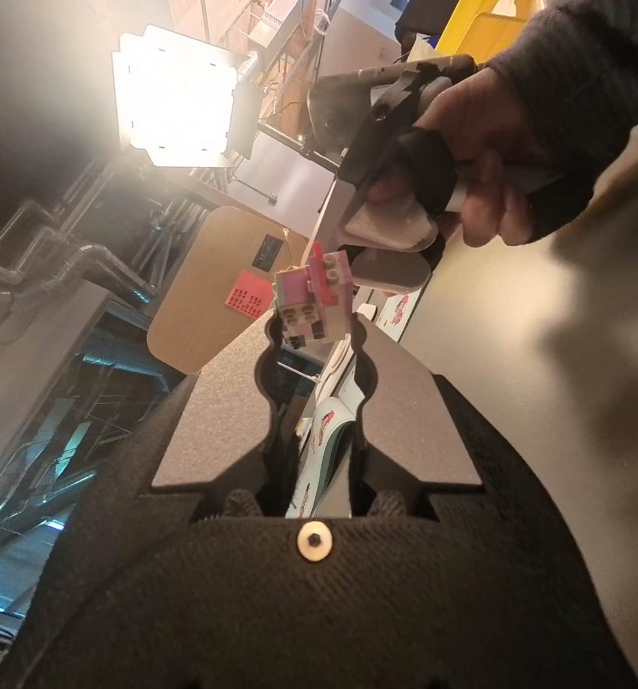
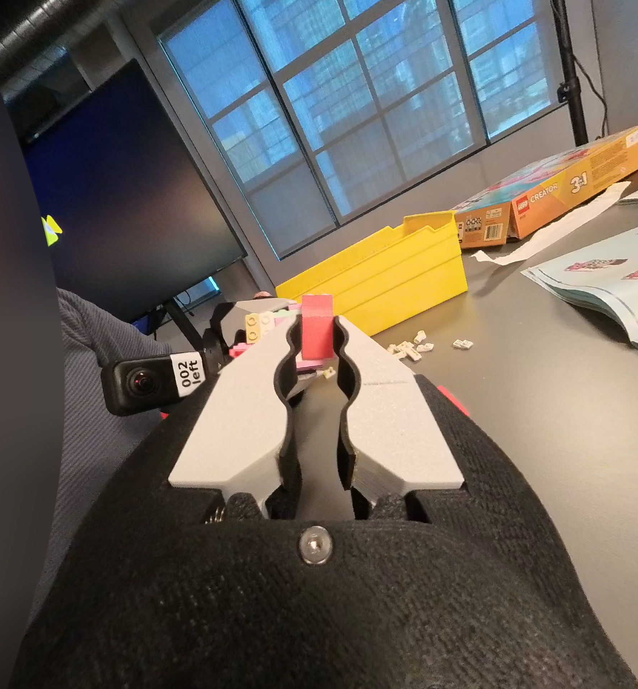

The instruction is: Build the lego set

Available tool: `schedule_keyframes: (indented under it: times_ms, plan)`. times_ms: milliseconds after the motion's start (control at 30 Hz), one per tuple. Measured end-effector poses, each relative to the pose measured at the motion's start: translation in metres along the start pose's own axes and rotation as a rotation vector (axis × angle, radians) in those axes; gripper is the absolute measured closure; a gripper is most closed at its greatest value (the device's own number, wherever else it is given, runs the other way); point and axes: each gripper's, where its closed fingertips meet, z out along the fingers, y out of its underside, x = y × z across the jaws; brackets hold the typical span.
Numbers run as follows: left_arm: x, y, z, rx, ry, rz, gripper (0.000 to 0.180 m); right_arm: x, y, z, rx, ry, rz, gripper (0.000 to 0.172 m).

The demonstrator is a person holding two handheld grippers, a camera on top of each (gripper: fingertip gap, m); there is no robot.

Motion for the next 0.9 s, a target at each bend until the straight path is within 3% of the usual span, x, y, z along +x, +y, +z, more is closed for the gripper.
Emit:
schedule_keyframes:
  times_ms: [233, 433, 767, 900]
  plan:
    - [0.008, -0.010, -0.003, 0.062, 0.036, 0.054, 0.145, -0.007, 0.007, -0.007, -0.088, -0.023, -0.067, 0.158]
    - [0.023, -0.016, -0.008, 0.129, 0.132, 0.075, 0.145, -0.012, 0.023, -0.017, -0.200, -0.095, -0.007, 0.158]
    - [0.020, -0.022, -0.014, 0.176, 0.084, 0.195, 0.143, -0.024, 0.024, -0.014, -0.186, -0.186, 0.015, 0.158]
    - [0.018, -0.018, -0.011, 0.141, 0.082, 0.166, 0.134, -0.027, 0.027, -0.010, -0.189, -0.193, -0.001, 0.158]
